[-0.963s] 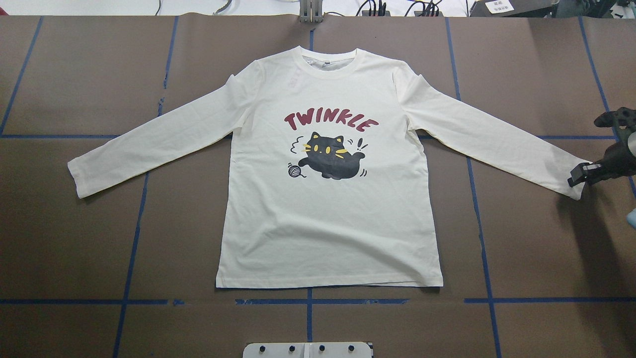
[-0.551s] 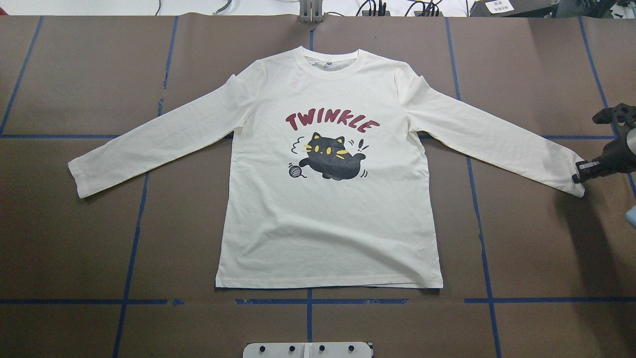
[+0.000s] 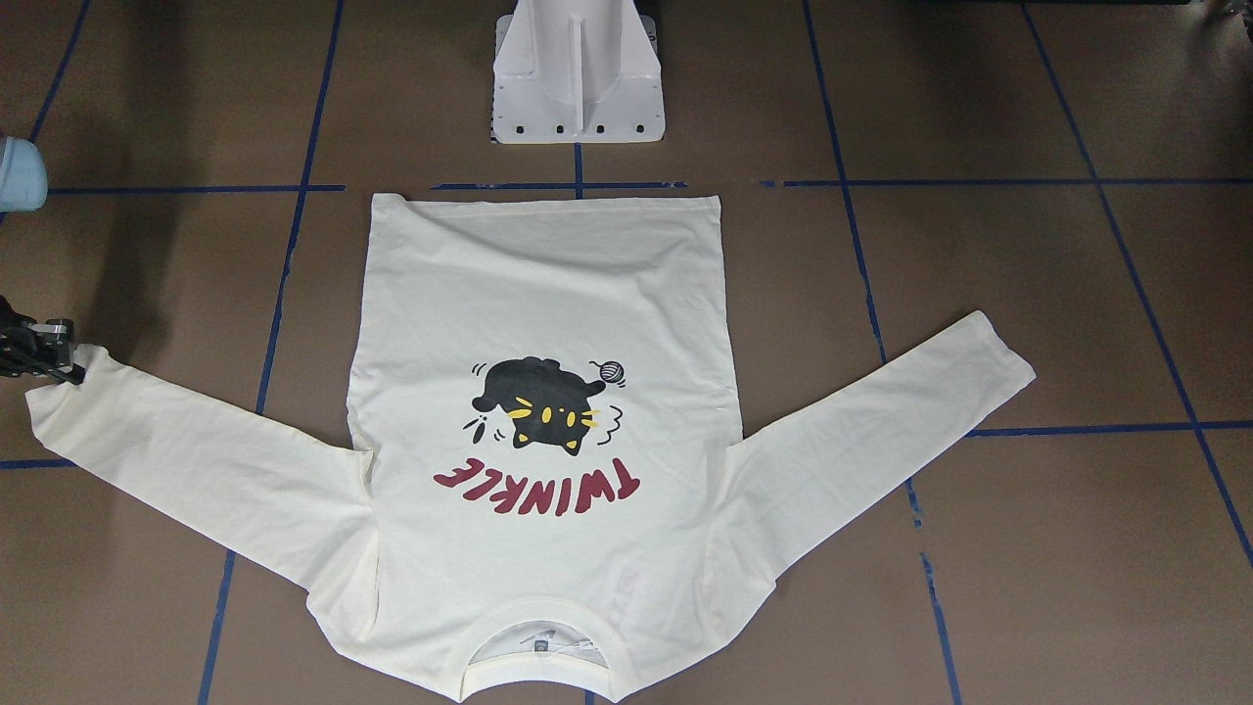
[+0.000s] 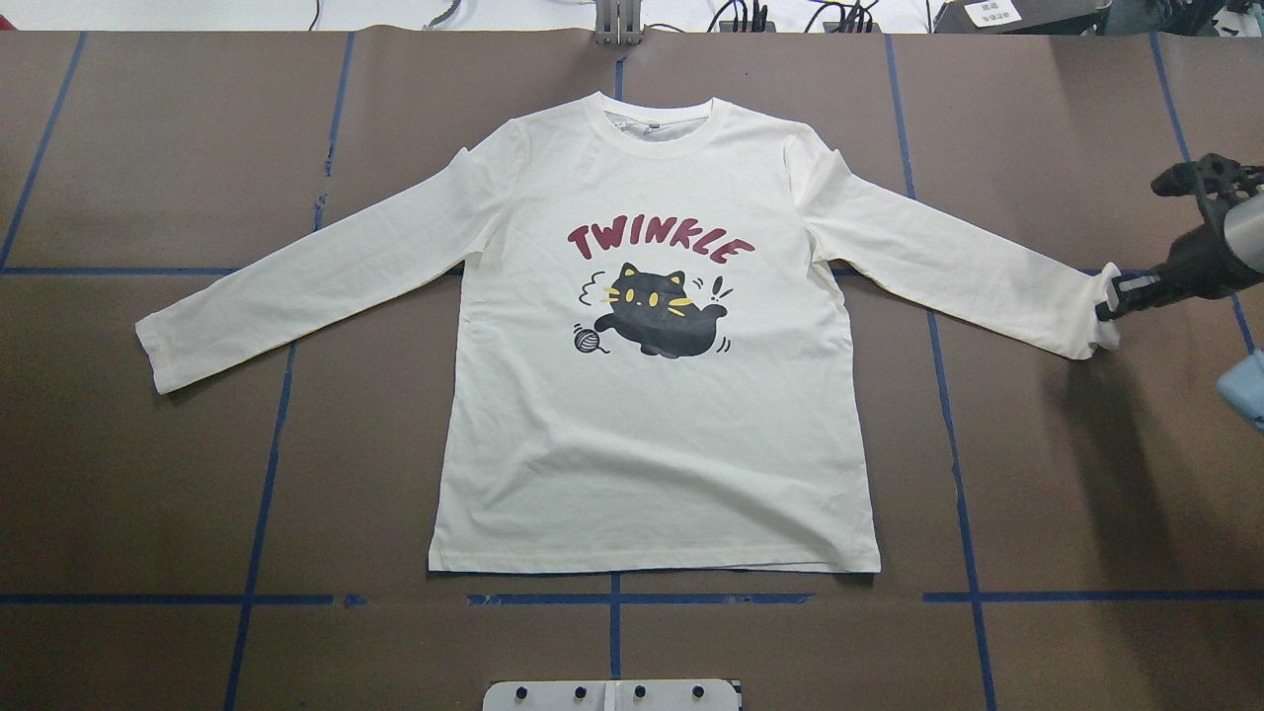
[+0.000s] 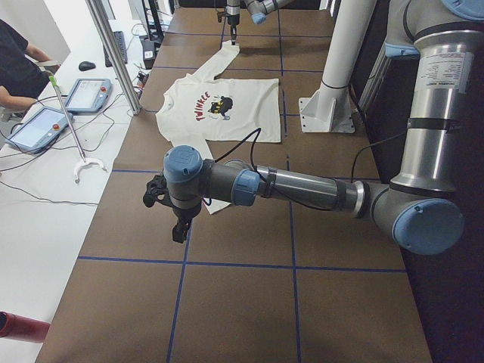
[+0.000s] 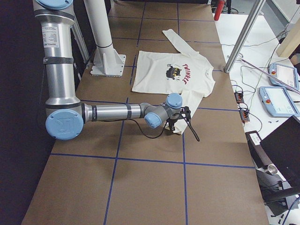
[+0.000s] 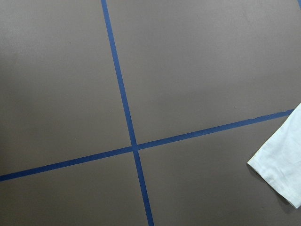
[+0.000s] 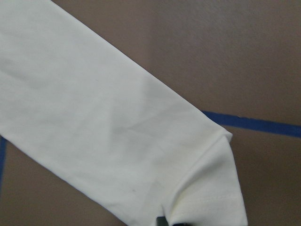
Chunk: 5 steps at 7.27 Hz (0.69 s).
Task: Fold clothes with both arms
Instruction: 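Carry the held sleeve across the shirt front toward the other sleeve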
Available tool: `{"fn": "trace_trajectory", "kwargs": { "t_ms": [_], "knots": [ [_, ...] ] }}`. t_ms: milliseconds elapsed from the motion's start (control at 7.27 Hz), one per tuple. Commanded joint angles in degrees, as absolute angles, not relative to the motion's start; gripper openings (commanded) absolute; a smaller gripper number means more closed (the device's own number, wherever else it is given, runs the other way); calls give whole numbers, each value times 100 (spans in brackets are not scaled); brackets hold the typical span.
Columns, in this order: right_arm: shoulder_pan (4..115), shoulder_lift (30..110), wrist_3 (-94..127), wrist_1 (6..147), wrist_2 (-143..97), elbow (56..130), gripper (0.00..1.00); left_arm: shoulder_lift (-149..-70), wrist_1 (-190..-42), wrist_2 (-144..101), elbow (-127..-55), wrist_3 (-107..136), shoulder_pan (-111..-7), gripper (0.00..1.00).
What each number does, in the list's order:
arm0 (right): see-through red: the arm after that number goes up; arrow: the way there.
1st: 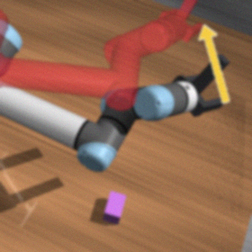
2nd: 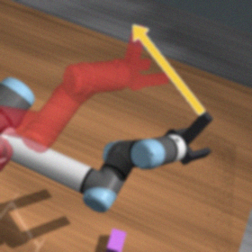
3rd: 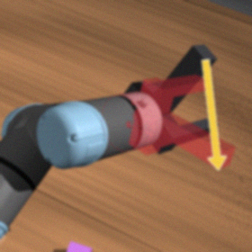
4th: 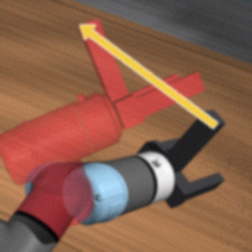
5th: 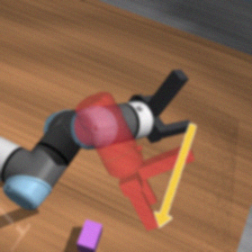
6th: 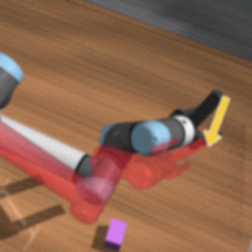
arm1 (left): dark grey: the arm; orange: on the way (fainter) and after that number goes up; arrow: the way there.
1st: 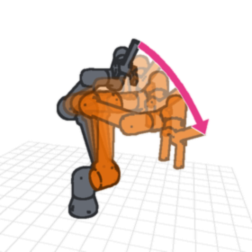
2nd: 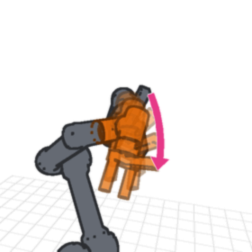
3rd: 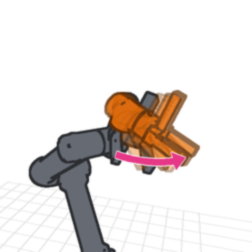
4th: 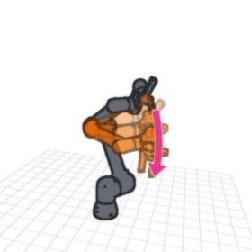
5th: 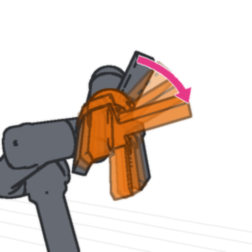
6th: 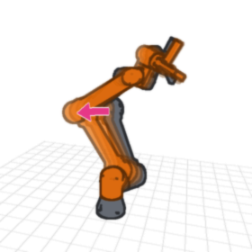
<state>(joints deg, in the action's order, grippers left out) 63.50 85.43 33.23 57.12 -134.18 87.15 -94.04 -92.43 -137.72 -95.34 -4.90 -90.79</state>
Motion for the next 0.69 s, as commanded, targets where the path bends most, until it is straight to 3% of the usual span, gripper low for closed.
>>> {"fn": "trace_trajectory", "kwargs": {
  "t_ms": [0, 551],
  "knots": [
    [6363, 7450, 3995, 5722, -13763, 8667, 0, -9422, -9281, -13772, -9510, -483, -9079, 100],
    [6232, 4707, 5615, 5880, -14132, 7771, 0, -9466, -9351, -13772, -9396, -475, -9070, 100]
  ]
}}
